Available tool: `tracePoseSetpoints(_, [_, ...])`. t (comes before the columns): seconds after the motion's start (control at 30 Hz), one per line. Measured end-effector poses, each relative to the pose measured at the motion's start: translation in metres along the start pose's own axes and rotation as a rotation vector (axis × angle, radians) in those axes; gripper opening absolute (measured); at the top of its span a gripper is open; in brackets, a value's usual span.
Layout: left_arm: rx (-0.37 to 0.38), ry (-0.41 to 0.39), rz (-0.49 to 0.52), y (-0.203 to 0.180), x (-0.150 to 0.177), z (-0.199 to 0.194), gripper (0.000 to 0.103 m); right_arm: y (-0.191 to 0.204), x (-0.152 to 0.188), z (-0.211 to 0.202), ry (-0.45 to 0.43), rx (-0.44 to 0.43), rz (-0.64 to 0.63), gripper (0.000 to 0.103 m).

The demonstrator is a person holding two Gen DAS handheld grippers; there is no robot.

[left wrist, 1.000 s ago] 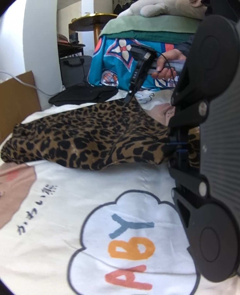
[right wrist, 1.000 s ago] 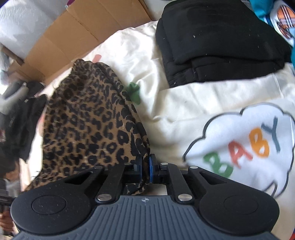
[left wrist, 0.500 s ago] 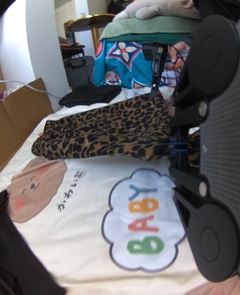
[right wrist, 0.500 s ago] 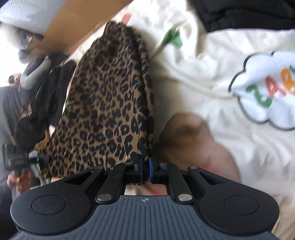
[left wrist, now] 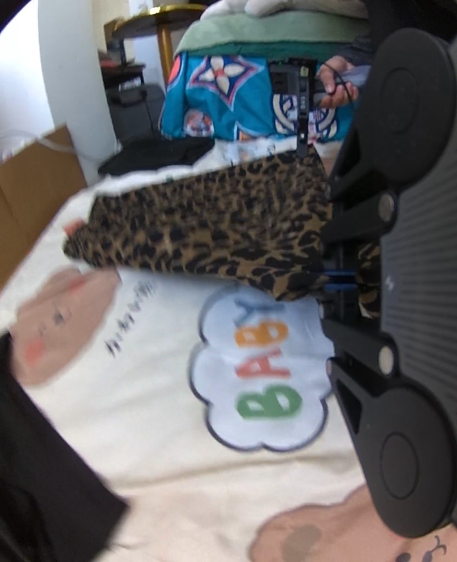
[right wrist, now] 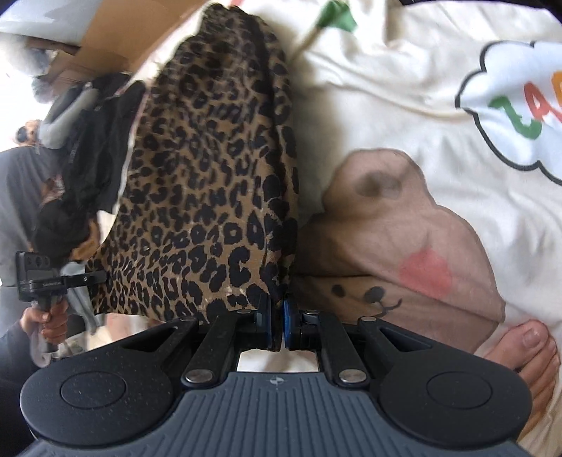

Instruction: Fold clothes

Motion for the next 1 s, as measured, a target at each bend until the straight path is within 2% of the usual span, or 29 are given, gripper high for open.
tracePoseSetpoints(0.13, [-0.056,0.041,-0.037,0.018,0.011,0.023,0.005,-0.002,-0.003,0.004,-0.013,0.036,-0.015,0.005])
tracePoseSetpoints(0.2, [-0.098,0.064,-0.052,0.025,0.015,0.030,0.007,-0.003,-0.005,0.005,-0.020,0.055,-0.022,0.009])
tracePoseSetpoints(0.23, [-0.126,0.067,-0.049,0.026,0.015,0.031,0.013,-0.004,-0.006,0.006,-0.024,0.064,-0.026,0.011])
tracePoseSetpoints(0.3, [-0.186,0.054,-0.058,0.030,0.015,0.022,0.019,-0.005,-0.008,0.008,-0.030,0.082,-0.033,0.020])
tracePoseSetpoints(0.4, [-0.220,0.008,-0.076,0.032,0.011,0.005,0.023,-0.006,-0.010,0.004,-0.055,0.094,-0.049,0.038])
tracePoseSetpoints(0.47, [-0.230,-0.019,-0.061,0.029,0.003,-0.002,0.030,-0.005,-0.011,-0.006,-0.085,0.087,-0.065,0.038])
tracePoseSetpoints(0.6, [-0.238,-0.068,-0.022,0.019,-0.018,-0.009,0.032,0.003,-0.018,-0.016,-0.147,0.094,-0.107,0.038])
tracePoseSetpoints(0.7, [-0.235,-0.097,0.018,0.012,-0.035,-0.002,0.038,0.012,-0.028,-0.015,-0.202,0.092,-0.121,0.038])
tracePoseSetpoints(1.0, [-0.196,-0.199,0.139,-0.022,-0.091,0.032,0.037,0.039,-0.071,-0.011,-0.333,0.089,-0.173,0.038])
Point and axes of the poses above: each gripper's, at about its wrist camera, not at the fingertips, and z roughly the way its jaws point, y to its left, x to its underside, the point moved 1 cm from there along z, roughly the way its jaws point, and after that the axes turned 10 degrees about z, right-handed, at the moved point
